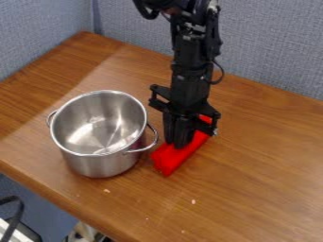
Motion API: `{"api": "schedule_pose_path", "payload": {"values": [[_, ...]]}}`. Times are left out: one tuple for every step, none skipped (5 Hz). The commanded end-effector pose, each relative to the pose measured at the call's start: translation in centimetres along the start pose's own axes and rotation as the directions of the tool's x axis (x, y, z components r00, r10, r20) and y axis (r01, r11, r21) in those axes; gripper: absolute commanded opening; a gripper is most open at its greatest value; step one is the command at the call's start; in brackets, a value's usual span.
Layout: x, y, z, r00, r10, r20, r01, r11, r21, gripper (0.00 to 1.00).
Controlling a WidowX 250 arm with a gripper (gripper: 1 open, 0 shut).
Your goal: Move the red object from the metal pot to the table
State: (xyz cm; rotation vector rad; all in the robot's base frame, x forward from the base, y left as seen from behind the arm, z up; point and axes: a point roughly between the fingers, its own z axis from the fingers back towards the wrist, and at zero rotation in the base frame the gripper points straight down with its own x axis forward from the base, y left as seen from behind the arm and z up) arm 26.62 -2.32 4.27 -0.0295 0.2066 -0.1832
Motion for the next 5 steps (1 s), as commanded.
{"api": "schedule_pose_path", "payload": {"values": [[-0.35,0.23,-0.35,1.000,0.006,-0.024,-0.005,1.000,0.010,0.00],[-0.41,0.17,-0.21,1.000,0.008,-0.028,-0.007,1.000,0.014,0.00],[-0.48,0.11,-0.04,0.999,0.009,-0.032,-0.009,1.000,0.017,0.00],[-0.48,0.02,0.05,0.999,0.010,-0.033,-0.009,1.000,0.018,0.00],[-0.49,-0.07,0.14,0.999,0.011,-0.034,-0.010,1.000,0.018,0.00]]}}
